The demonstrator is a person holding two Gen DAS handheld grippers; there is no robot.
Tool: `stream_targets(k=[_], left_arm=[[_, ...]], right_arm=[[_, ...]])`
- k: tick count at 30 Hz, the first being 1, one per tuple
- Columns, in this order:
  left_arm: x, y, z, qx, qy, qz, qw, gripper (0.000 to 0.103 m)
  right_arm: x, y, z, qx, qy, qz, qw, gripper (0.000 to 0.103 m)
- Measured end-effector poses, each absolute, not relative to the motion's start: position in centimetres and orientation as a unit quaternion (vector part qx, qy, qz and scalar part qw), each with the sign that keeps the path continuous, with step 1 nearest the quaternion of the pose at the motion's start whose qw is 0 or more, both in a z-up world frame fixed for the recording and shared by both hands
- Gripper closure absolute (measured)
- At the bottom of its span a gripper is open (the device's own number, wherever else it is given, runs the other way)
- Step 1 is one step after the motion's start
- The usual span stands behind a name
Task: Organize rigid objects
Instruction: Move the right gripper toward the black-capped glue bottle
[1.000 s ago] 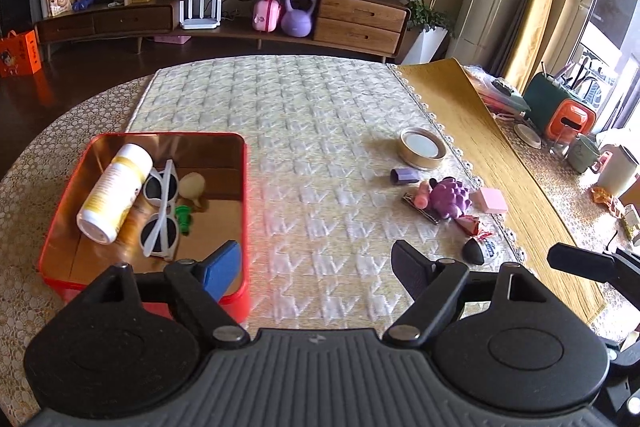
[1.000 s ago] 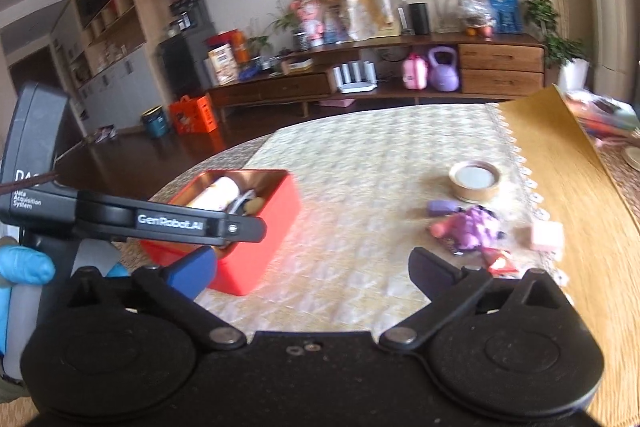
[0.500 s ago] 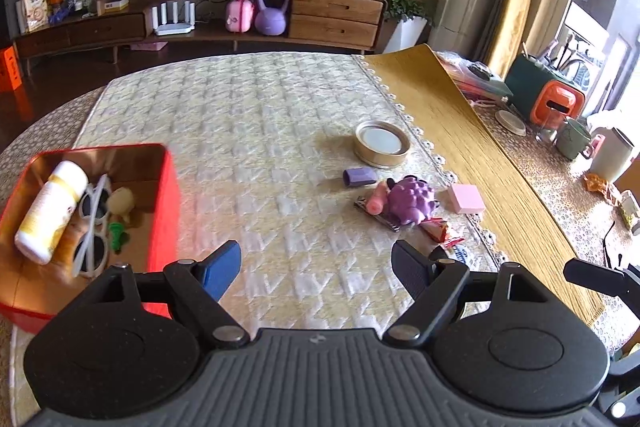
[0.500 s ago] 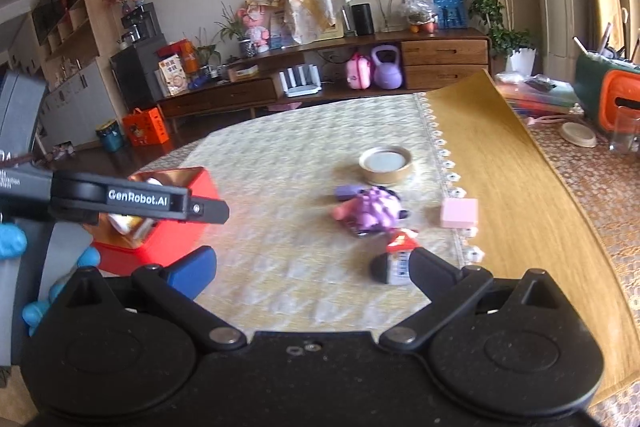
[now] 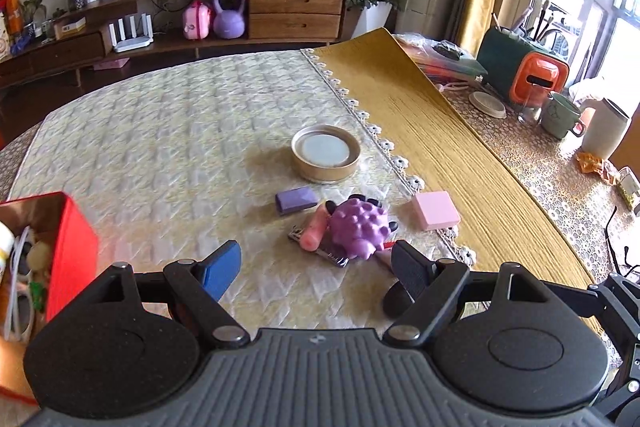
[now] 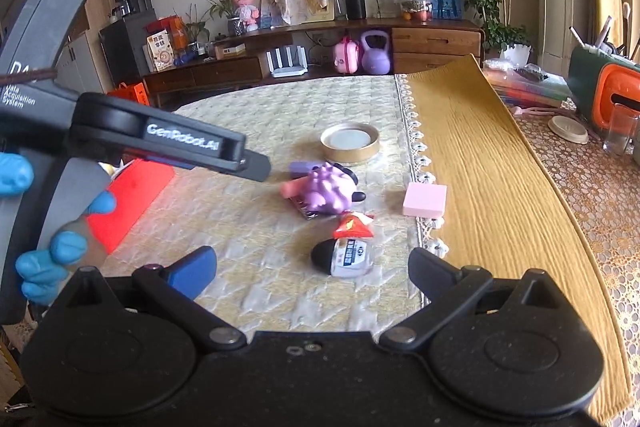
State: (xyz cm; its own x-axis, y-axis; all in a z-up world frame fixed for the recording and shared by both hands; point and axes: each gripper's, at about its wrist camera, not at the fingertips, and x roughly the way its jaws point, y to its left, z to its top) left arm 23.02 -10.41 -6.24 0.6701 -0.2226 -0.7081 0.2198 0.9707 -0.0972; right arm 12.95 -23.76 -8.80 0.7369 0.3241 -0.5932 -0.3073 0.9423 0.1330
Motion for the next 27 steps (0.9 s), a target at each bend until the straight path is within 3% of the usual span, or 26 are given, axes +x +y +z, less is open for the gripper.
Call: stream_targets(k=[14,27], left_arm=[[27.3,-13.9,-9.1,0.001,0.399,-0.153,0.904,0.021],[29.1,-15.4,-11.2,0.018,0.405,-0.174,0.898,0.021]], right_arm=[[16.0,-23.1,-11.3,0.001,0.341,0.191,0.92,0.012],[17.4,-23.0,-12.7,0.004,0.357,0.193,0.914,0.029]])
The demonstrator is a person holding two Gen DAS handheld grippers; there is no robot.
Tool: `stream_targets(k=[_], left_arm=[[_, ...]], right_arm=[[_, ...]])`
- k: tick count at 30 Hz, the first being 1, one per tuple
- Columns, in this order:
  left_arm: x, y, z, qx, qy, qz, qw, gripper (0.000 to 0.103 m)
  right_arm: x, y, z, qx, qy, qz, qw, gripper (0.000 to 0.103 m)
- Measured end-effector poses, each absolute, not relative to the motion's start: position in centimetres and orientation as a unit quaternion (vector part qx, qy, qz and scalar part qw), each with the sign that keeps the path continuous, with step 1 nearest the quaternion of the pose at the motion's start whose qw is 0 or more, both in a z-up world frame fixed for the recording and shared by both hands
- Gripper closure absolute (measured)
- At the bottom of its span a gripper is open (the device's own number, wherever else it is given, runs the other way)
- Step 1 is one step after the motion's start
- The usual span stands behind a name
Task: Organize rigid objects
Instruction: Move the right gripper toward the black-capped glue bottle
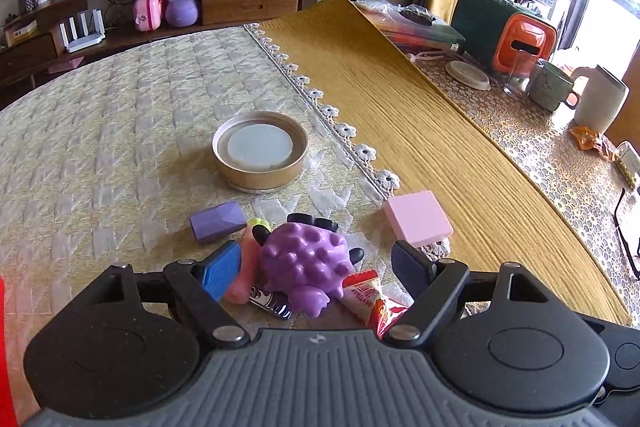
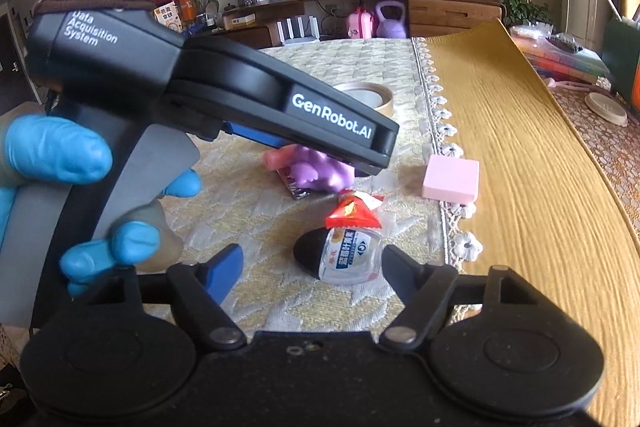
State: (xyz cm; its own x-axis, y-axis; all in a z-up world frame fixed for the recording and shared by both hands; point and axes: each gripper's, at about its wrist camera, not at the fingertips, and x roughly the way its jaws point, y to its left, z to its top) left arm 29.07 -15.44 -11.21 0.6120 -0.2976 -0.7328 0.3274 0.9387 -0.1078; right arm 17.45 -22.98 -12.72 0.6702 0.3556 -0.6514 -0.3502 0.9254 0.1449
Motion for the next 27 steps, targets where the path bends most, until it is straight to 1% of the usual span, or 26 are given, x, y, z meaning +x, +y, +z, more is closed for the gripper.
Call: stream_targets(k=[6,8,13,14,15,16,17,19,20,22,27], left_arm=[[28.9,-15.7,-11.4,0.03,0.396,-0.176,0.901,0.021],[28.8,-15.9,-11.4,0.034,0.394,-0.176,0.902,0.026],[28.8,-16.1,-11.6,0.046,0.388,-0.176,0.903,0.027],[28.8,-16.1,-11.6,0.048,0.388,-0.175,0.904,0.029],[28.8,-16.2,-11.6,0.051,0.386,-0.173,0.905,0.033],[28.8,-16.4,-11.7,0.058,0.385,-0.168,0.906,0.044],[28.8,-16.5,-11.7,0.065,0.384,-0.165,0.906,0.048],[28.7,-16.6,-11.7,0.068,0.384,-0.162,0.907,0.048],[28.7,-16.5,-11.7,0.069,0.383,-0.162,0.907,0.05],[28.6,-16.6,-11.7,0.072,0.38,-0.161,0.908,0.051],[28.4,-16.8,-11.6,0.081,0.379,-0.16,0.908,0.051]], right_arm=[[17.6,-22.9,-13.1,-0.001,0.358,0.188,0.915,0.034],[17.7,-22.8,-13.2,-0.001,0.36,0.186,0.914,0.034],[17.8,-22.6,-13.4,-0.014,0.355,0.181,0.917,0.037],[17.8,-22.5,-13.4,-0.016,0.355,0.181,0.917,0.037],[17.9,-22.5,-13.5,-0.019,0.353,0.18,0.918,0.038],[17.9,-22.4,-13.5,-0.023,0.352,0.178,0.918,0.039],[17.9,-22.3,-13.5,-0.027,0.351,0.177,0.919,0.039],[17.8,-22.2,-13.5,-0.035,0.348,0.174,0.92,0.042],[17.8,-22.2,-13.5,-0.037,0.347,0.173,0.921,0.043],[17.9,-22.3,-13.5,-0.039,0.345,0.168,0.922,0.049],[18.0,-22.6,-13.4,-0.032,0.344,0.164,0.924,0.051]])
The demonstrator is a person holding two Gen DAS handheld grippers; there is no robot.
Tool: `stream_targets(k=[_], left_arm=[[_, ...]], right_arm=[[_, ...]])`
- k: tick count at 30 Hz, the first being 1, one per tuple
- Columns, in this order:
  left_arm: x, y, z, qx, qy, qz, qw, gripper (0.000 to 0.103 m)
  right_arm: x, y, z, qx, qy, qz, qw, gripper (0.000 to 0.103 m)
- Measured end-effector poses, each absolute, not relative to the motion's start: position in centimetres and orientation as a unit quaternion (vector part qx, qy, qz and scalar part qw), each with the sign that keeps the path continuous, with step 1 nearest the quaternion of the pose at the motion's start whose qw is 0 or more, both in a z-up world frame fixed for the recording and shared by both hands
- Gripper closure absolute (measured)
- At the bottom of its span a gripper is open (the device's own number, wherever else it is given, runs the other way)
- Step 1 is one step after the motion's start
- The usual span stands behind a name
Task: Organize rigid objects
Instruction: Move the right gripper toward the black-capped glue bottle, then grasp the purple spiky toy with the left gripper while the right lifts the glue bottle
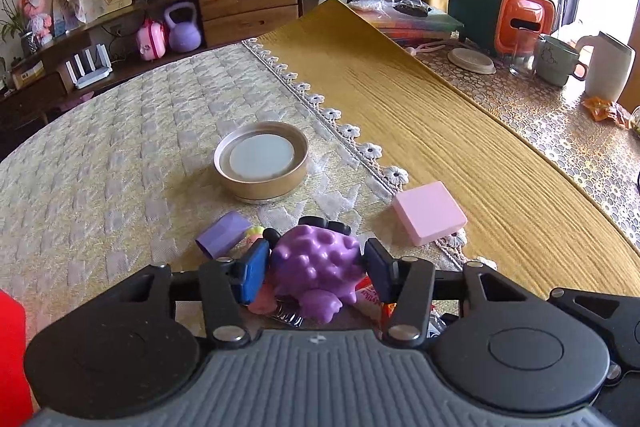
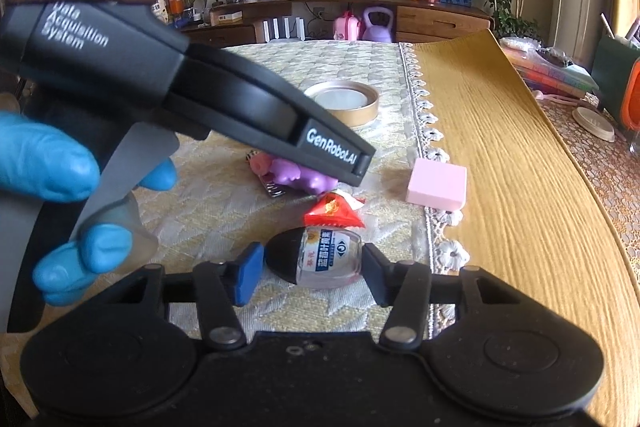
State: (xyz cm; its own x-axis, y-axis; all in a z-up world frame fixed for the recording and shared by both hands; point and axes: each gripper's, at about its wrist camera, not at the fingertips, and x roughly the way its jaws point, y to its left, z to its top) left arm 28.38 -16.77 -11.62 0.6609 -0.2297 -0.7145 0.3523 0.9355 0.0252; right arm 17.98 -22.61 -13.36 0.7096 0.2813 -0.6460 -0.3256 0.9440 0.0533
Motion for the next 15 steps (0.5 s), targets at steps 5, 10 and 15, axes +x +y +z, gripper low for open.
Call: stream_targets(k=[5,10,15], left_arm=[[28.2,-16.0,-11.4,0.057,0.391,-0.162,0.904,0.051],[27.3,-15.2,-10.9,0.044,0.399,-0.159,0.902,0.052],[26.1,-13.9,-10.2,0.024,0.405,-0.155,0.901,0.054]], right_arm=[[17.8,-23.2,-13.0,-0.006,0.355,0.169,0.919,0.051],[16.9,-23.7,-12.1,0.009,0.353,0.173,0.919,0.051],[16.0,-24.2,-11.4,0.025,0.355,0.169,0.919,0.051]])
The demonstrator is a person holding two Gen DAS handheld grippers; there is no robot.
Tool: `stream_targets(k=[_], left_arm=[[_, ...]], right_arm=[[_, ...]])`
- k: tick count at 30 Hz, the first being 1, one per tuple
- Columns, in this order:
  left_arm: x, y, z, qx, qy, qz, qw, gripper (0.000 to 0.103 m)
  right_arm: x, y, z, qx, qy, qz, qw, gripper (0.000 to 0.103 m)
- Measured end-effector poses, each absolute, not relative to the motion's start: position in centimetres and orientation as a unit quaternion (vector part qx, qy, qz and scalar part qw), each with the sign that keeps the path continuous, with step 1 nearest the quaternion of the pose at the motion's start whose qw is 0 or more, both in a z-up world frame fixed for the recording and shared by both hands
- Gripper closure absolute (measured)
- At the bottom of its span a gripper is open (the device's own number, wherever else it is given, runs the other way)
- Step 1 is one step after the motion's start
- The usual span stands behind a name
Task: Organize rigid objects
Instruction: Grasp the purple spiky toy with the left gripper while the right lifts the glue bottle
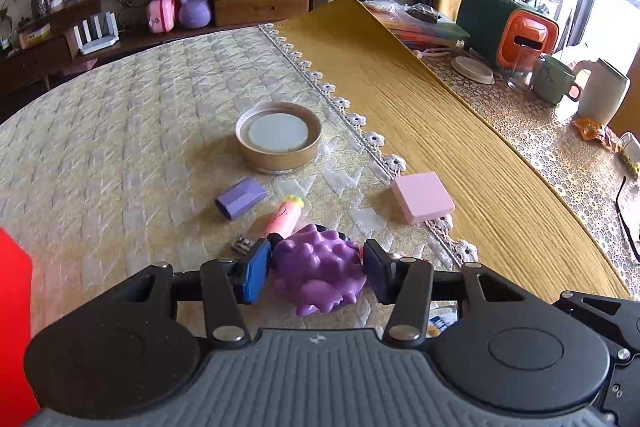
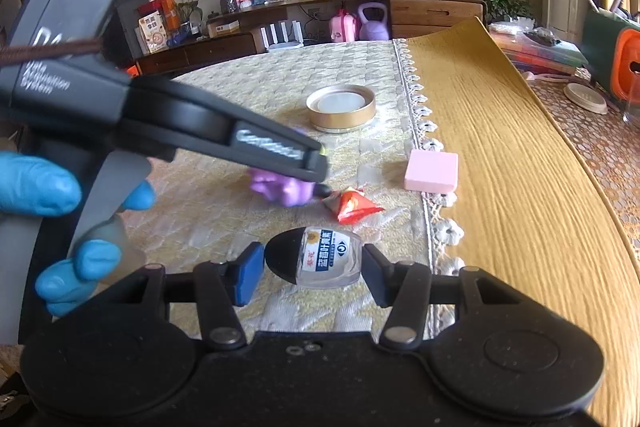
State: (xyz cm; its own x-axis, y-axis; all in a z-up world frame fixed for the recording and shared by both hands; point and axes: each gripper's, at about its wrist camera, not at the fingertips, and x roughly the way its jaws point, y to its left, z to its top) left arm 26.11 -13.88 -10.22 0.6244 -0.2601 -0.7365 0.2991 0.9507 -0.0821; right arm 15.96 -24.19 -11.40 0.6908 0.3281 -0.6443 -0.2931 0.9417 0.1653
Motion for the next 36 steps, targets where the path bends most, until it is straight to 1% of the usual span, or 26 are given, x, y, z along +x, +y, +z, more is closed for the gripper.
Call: stream_targets(k=[10,11,12,13,14,18,21,22,24,26,28,36], left_arm=[[23.0,-10.9,-9.3,-0.002,0.417,-0.149,0.897,0.059],[22.6,-10.5,-9.2,-0.004,0.417,-0.149,0.897,0.063],[22.1,-10.1,-9.1,-0.006,0.416,-0.149,0.897,0.07],[21.7,-9.7,-8.9,-0.01,0.417,-0.152,0.896,0.087],[21.4,-9.3,-8.8,-0.015,0.419,-0.154,0.895,0.089],[20.6,-8.5,-8.9,-0.003,0.426,-0.145,0.893,0.089],[20.4,-7.8,-9.1,-0.018,0.428,-0.149,0.891,0.089],[20.4,-7.7,-9.1,-0.021,0.428,-0.15,0.891,0.086],[20.6,-7.8,-9.1,-0.024,0.429,-0.153,0.89,0.072],[20.7,-8.1,-9.0,-0.024,0.419,-0.156,0.894,0.039],[20.9,-8.5,-8.8,-0.019,0.406,-0.152,0.901,0.027],[24.1,-10.6,-10.9,0.013,0.421,-0.138,0.897,0.027]], right_arm=[[13.8,-23.7,-9.6,0.026,0.342,0.17,0.924,0.051],[13.6,-23.6,-9.4,0.025,0.341,0.172,0.924,0.051],[13.4,-23.5,-9.2,0.024,0.339,0.172,0.925,0.051],[13.1,-23.4,-9.0,0.023,0.337,0.172,0.925,0.051],[13.0,-23.2,-8.8,0.022,0.336,0.174,0.925,0.051],[12.4,-22.6,-8.3,0.012,0.333,0.176,0.926,0.051],[11.9,-22.8,-8.0,0.016,0.331,0.172,0.928,0.05],[11.8,-22.9,-8.0,0.017,0.331,0.171,0.928,0.05],[11.9,-23.1,-8.1,0.019,0.333,0.168,0.928,0.05],[12.0,-23.3,-8.3,0.022,0.336,0.165,0.927,0.05],[12.2,-23.6,-8.6,0.026,0.338,0.164,0.926,0.05],[13.2,-24.9,-10.0,0.038,0.351,0.161,0.922,0.05]])
